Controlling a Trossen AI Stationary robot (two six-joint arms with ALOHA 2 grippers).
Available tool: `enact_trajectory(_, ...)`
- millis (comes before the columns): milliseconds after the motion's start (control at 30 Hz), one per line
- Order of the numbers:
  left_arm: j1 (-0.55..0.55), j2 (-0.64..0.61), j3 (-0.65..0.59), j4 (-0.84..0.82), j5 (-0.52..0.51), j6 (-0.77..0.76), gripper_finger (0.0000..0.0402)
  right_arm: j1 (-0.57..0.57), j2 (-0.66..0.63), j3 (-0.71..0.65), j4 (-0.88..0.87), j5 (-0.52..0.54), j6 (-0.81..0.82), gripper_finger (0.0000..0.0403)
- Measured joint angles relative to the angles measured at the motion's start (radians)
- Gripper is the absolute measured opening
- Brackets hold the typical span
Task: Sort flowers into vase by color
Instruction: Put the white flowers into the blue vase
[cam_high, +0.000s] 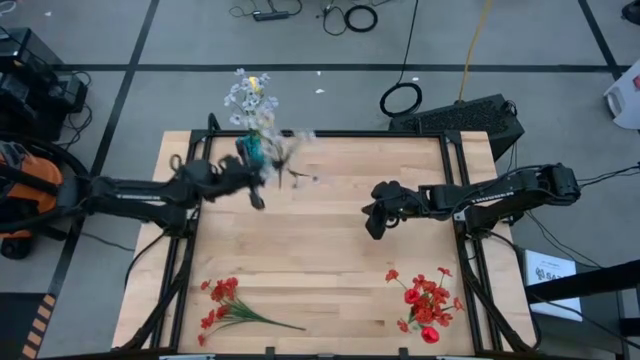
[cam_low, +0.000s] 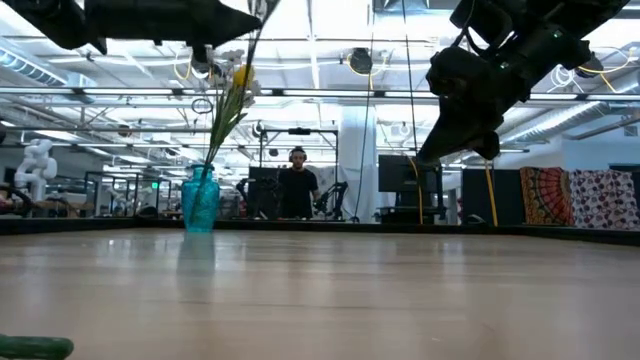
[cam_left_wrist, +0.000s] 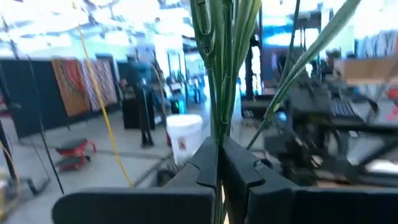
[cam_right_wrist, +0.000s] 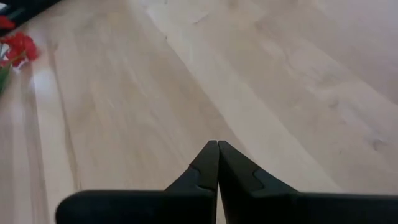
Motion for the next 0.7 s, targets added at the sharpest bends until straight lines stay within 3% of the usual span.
enact_trajectory(133,0.149,-0.065,0.0,-0.006,0.15,-0.006,0.0007,0.0,0.0,0.0,0.023,0.003,0.002,0.0)
enact_trajectory(433,0.442,-0.235,0.001,-0.024,0.342,-0.137,0.0007,0.0,0.0,0.0,0.028,0.003,0.02,0.0)
enact_trajectory(700,0.613,-0.344,0.001,-0.277,0.346,-0.114,0.0007,0.0,0.0,0.0,0.027,0.016,0.02,0.0)
